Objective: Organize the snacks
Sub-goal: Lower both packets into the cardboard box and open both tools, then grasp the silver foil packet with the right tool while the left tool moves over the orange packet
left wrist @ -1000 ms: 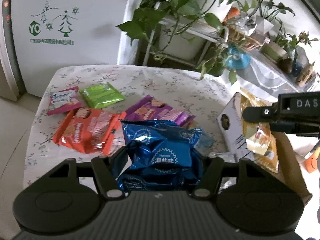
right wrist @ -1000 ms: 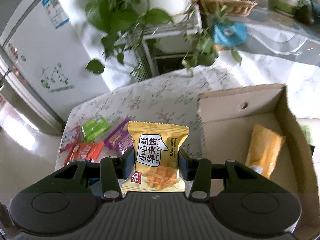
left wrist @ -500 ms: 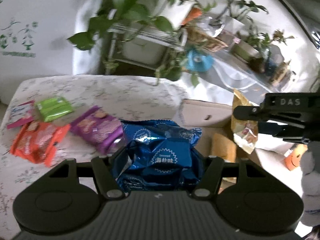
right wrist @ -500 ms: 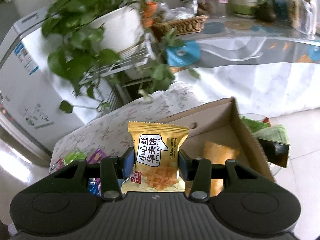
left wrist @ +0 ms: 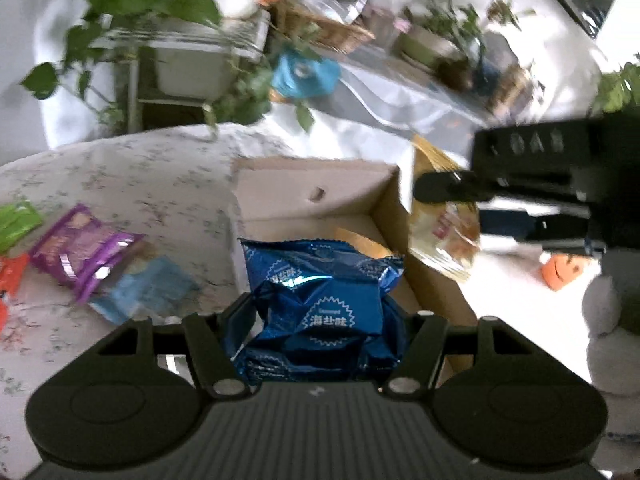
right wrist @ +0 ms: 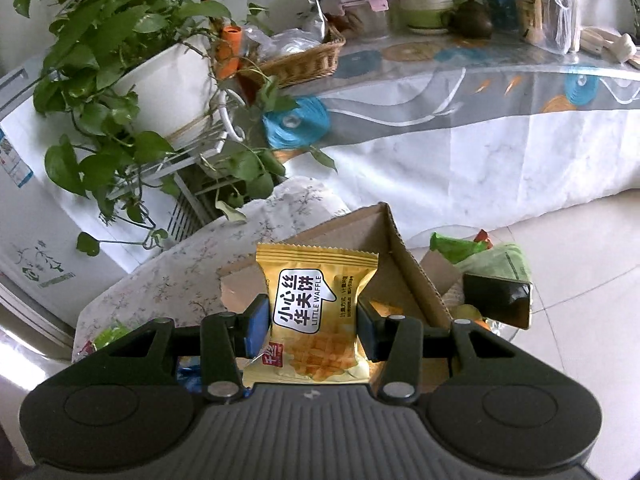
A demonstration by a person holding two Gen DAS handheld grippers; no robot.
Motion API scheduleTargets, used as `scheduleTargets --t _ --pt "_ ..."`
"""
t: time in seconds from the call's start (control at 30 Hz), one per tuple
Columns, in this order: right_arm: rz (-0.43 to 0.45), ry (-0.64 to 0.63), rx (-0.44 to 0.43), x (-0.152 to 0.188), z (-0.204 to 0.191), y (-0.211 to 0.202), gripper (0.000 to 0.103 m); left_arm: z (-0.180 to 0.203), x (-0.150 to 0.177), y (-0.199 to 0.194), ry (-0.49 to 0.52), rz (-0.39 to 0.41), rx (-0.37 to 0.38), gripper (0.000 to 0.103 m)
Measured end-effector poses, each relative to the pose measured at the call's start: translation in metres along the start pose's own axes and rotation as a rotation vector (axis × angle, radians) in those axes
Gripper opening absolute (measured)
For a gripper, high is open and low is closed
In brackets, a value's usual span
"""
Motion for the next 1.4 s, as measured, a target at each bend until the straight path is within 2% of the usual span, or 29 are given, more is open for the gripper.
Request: scheduleTargets --t 0.1,0.13,0.17,0.27,0.33,0.57,0.83,1.07,1.17,1.27,1.33,1.4 --pt "-0.006 0.007 0.014 0.000 0.003 0.000 0.054 0.015 0.006 0.009 0.045 -0.031 0.013 0.070" --pt "-0.010 0.014 0.019 0.000 0.005 0.001 0.058 0.017 0.007 0.010 0.049 -0.036 0.014 0.077" --pt "-0.012 0.021 0.020 0.000 0.006 0.001 0.062 0.018 0.007 0.009 0.046 -0.034 0.020 0.082" --pt "-0.007 0.026 0.010 0.000 0.005 0.000 0.068 0.016 0.003 0.000 0.054 -0.011 0.047 0.087" --pt "-0.001 0.031 0.007 -0.001 0.005 -0.001 0.071 0.012 0.000 -0.006 0.063 -0.007 0.032 0.093" --pt "0.009 0.025 -0.064 0.000 -0.008 -0.004 0.077 -0.027 -0.009 -0.031 0.050 -0.011 -0.004 0.094" --pt "-0.008 -0.022 -0.131 0.004 -0.030 0.001 0.078 -0.089 -0.006 -0.051 0.034 -0.014 -0.108 0.094" --pt "-0.048 -0.089 -0.165 0.016 -0.054 0.008 0.078 -0.136 0.003 -0.064 -0.014 -0.010 -0.154 0.094" --pt "-0.075 -0.128 -0.182 0.025 -0.067 0.012 0.079 -0.158 0.004 -0.069 -0.051 0.030 -0.183 0.094" --pt "-0.119 -0.152 -0.207 0.038 -0.081 0.019 0.079 -0.179 0.003 -0.073 -0.133 0.059 -0.206 0.094" --pt "-0.158 -0.162 -0.227 0.049 -0.091 0.025 0.079 -0.189 0.000 -0.078 -0.200 0.073 -0.194 0.094" --pt "-0.189 -0.181 -0.232 0.059 -0.100 0.032 0.079 -0.195 -0.006 -0.085 -0.226 0.098 -0.181 0.094"
Point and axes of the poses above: each gripper's, at about its wrist camera, not at the fingertips, and y roughly the way its jaws point, z to its right, x to its underside, the point moved 5 cm from there along y, roughly the way its jaws point, and after that the axes turned 1 degree about z, right-handed, at the moved point
